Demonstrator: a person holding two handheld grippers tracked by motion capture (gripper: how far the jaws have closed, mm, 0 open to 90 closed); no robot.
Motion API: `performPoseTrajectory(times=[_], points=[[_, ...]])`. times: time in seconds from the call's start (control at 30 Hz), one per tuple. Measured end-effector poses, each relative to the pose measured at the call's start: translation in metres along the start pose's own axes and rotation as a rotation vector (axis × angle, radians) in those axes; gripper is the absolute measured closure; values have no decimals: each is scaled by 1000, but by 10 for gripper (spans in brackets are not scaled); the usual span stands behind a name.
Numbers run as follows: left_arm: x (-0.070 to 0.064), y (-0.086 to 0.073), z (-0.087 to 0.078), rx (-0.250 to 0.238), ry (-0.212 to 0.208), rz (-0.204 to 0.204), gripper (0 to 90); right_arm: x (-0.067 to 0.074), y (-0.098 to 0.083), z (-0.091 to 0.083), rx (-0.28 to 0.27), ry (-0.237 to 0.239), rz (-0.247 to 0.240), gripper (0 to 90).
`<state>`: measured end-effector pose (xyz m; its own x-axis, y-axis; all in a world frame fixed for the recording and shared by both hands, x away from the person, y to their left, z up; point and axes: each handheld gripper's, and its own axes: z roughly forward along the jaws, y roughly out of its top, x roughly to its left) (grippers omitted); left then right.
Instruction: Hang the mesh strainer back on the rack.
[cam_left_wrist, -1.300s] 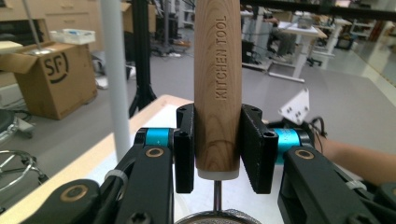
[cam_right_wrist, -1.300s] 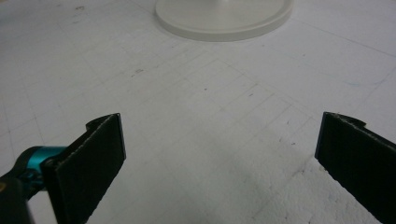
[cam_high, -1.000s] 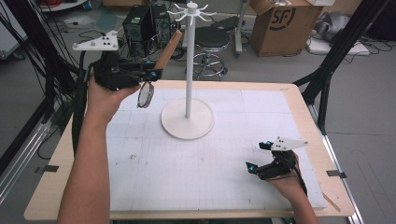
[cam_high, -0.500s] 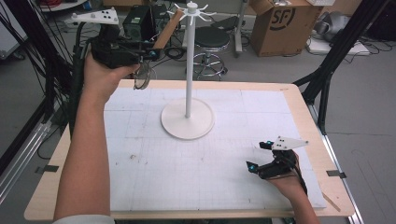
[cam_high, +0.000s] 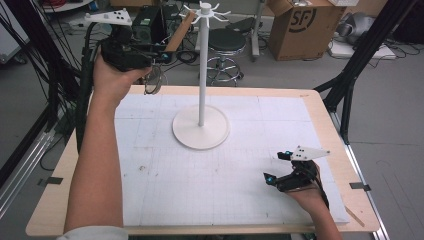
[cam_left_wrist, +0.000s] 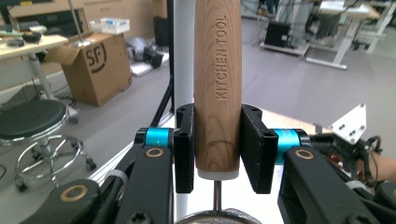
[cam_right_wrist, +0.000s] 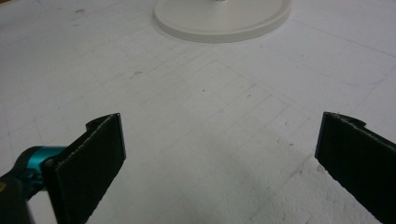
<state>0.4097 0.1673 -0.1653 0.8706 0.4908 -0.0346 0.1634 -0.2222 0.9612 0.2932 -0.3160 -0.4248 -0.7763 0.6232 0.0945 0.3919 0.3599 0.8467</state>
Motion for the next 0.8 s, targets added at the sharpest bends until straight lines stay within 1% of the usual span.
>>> performPoseTrajectory(times=[0.07, 0.1, 0.23, 0.27, 0.3, 0.37, 0.57, 0.7, 0.8], points=[[-1, 0, 2, 3, 4, -5, 686, 0, 0, 0, 2, 2, 1, 5], [-1, 0, 2, 7, 7, 0, 686, 0, 0, 0, 3, 2, 2, 5], [-2, 0, 0, -29, 5, -9, 686, 0, 0, -1, -2, 0, -2, 5], [-3, 1, -3, -36, 1, -2, 686, 0, 0, -1, -5, 1, 0, 5], [-4, 0, -4, -49, -7, -10, 686, 0, 0, -1, -5, 0, -2, 5], [-6, 0, -6, -40, -2, 8, 686, 0, 0, -1, -3, 2, 1, 5], [-11, 1, -9, -38, -6, 22, 686, 1, 1, 1, 2, 3, -4, 5], [-14, 2, -6, -35, -10, 32, 686, 1, 1, 0, -2, 3, -2, 5], [-15, 2, -2, -20, 3, 33, 686, 1, 1, 1, 1, 1, -5, 6]])
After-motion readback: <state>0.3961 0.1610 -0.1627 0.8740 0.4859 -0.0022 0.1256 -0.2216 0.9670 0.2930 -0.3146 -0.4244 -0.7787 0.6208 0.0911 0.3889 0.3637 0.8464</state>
